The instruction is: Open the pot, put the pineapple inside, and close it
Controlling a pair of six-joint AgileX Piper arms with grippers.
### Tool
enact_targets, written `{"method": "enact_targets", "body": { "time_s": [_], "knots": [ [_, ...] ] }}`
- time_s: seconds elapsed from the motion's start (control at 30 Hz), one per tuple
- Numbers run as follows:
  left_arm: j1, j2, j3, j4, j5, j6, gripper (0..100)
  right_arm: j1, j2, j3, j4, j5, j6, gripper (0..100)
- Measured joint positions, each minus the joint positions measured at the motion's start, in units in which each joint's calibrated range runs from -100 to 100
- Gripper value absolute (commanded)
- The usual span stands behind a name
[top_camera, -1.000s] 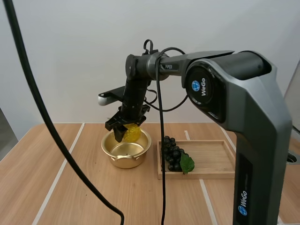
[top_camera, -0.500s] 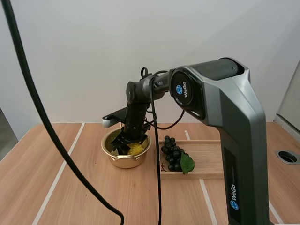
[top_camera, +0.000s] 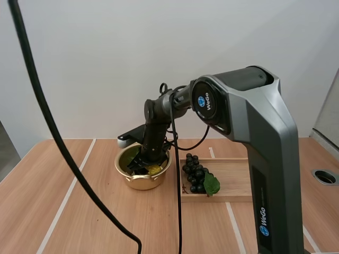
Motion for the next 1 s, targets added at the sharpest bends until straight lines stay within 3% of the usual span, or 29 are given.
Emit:
{"method": "enact_targets", "body": {
  "time_s": [0.23,0.33,0.47,0.5,1.0],
  "knots": [
    [0.0,0.0,0.0,0.0,0.0,0.0,0,0.0,0.0,0.2,-0.5,-1.5,0.0,0],
    [0.0,0.0,0.0,0.0,0.0,0.0,0,0.0,0.0,0.2,-0.8,-1.5,0.0,30],
    [0.0,0.0,0.0,0.0,0.0,0.0,0,0.0,0.0,0.2,-1.0,-1.5,0.0,93],
    [0.0,0.0,0.0,0.1,0.0,0.0,0,0.0,0.0,0.2,-1.0,-1.5,0.0,100],
    [0.0,0.0,0.0,0.9,0.0,0.0,0,0.1,-2.3,0.1,-2.0,1.3,0.0,100]
  ]
}}
